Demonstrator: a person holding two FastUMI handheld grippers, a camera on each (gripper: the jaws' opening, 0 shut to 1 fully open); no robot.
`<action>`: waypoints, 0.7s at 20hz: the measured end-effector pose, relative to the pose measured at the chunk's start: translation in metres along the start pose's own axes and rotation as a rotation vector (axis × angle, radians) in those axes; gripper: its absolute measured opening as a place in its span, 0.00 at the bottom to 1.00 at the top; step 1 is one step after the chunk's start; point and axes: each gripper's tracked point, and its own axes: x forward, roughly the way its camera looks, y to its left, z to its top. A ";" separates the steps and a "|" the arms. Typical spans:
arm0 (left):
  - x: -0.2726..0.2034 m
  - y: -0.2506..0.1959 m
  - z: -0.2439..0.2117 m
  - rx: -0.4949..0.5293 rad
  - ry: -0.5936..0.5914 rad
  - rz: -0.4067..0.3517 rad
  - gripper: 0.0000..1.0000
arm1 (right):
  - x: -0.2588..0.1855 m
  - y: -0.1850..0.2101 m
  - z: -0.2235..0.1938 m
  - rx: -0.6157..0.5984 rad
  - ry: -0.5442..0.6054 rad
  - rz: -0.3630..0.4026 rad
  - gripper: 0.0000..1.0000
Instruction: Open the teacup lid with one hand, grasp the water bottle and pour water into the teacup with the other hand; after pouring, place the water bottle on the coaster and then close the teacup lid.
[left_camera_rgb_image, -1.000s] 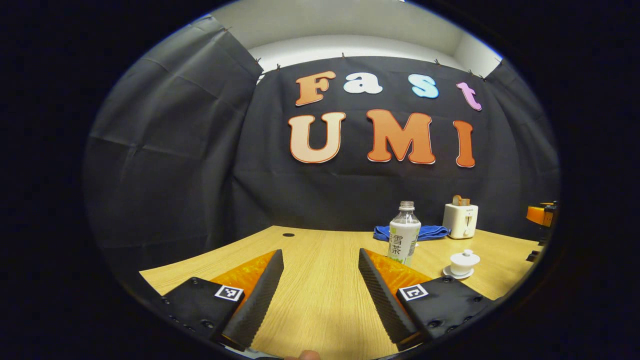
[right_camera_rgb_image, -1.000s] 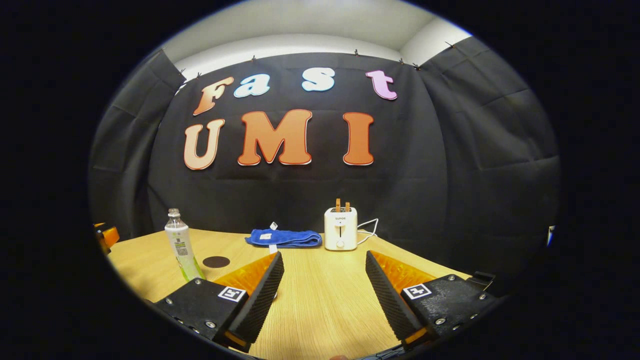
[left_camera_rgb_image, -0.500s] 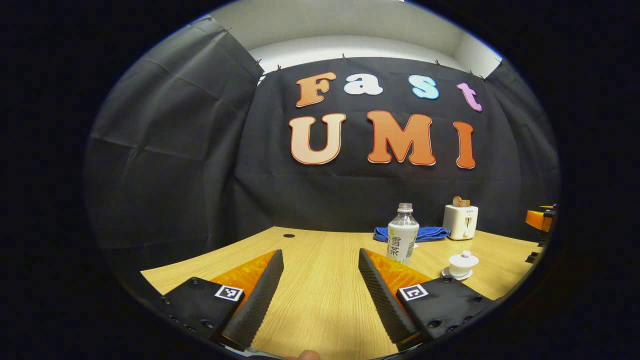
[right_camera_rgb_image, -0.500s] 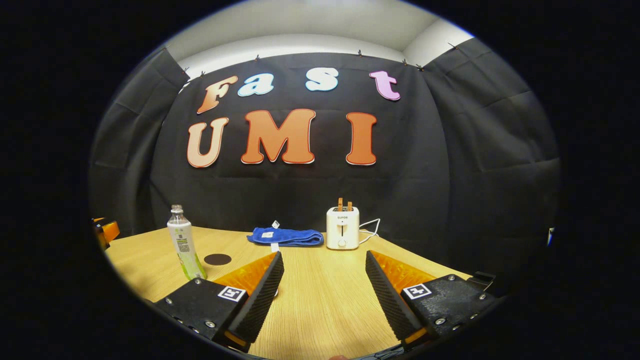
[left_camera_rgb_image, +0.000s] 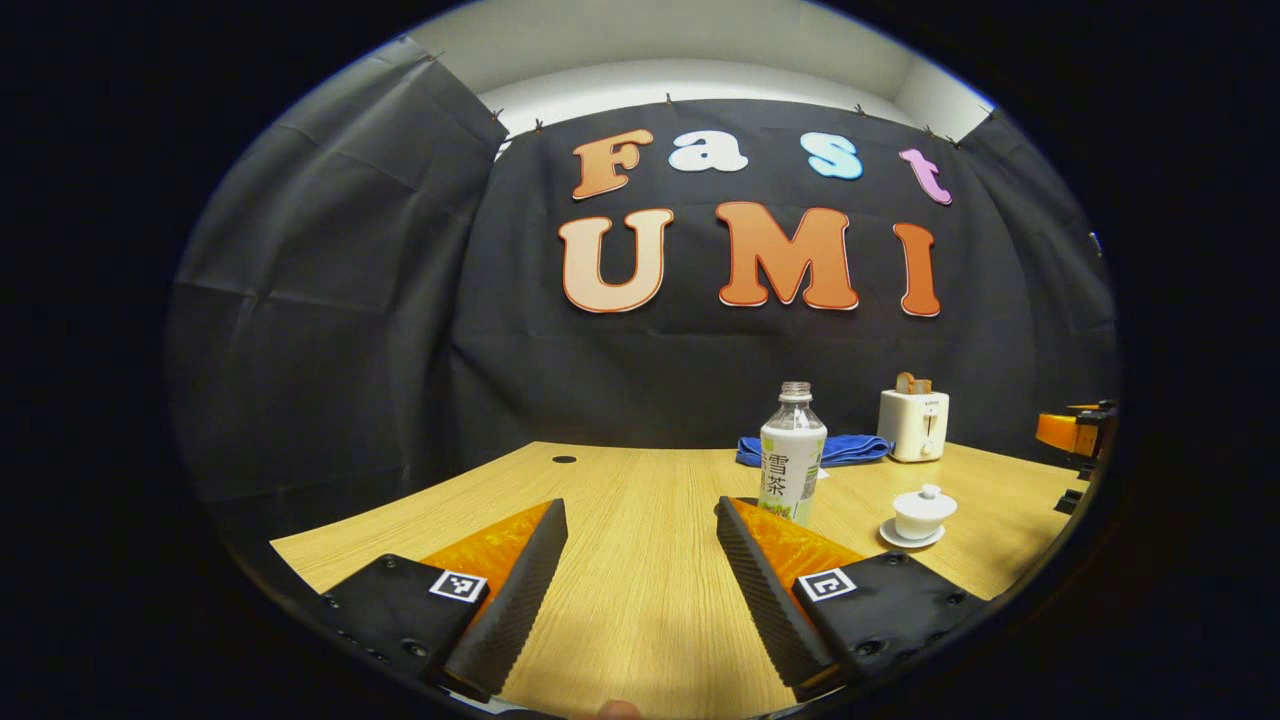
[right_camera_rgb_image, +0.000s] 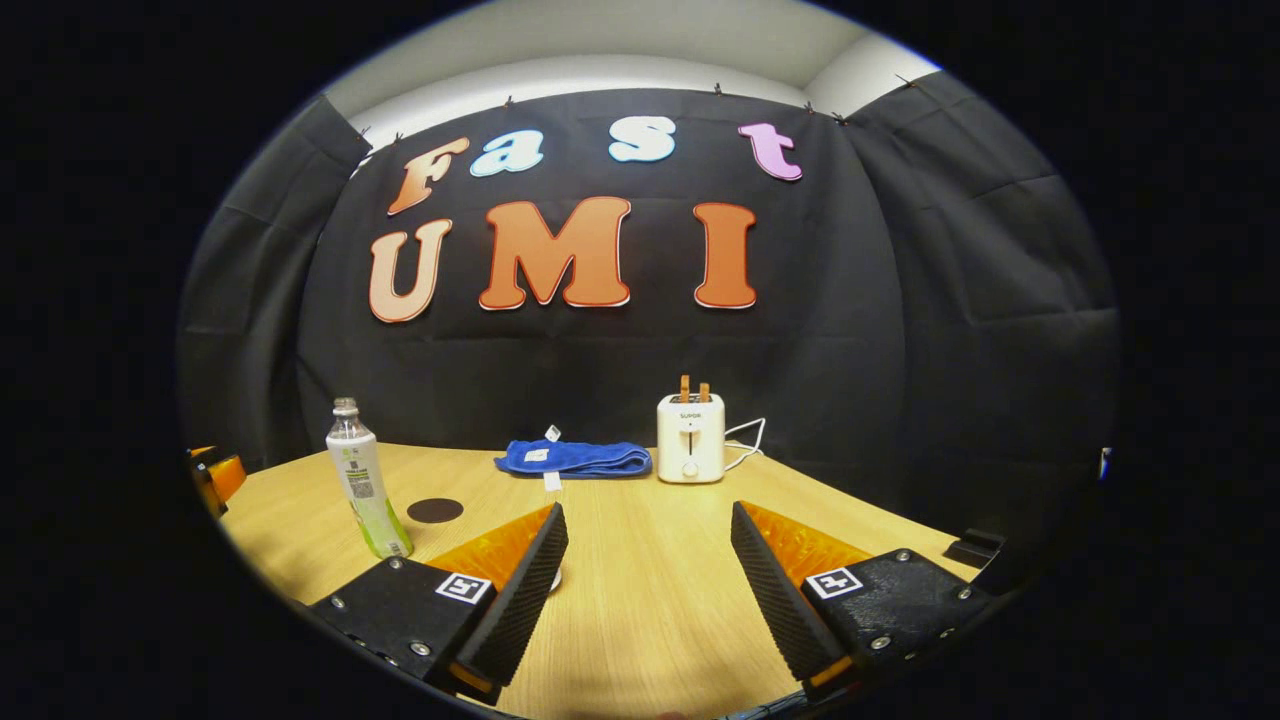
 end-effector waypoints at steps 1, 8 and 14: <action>0.000 0.000 -0.002 -0.007 0.005 0.000 0.96 | 0.008 0.012 -0.003 -0.002 0.018 0.021 0.98; 0.003 0.006 -0.009 -0.005 0.027 0.013 0.96 | 0.059 0.095 -0.038 -0.092 0.146 0.172 0.98; 0.006 0.014 -0.017 0.016 0.041 0.028 0.97 | 0.088 0.122 -0.070 -0.097 0.257 0.204 0.93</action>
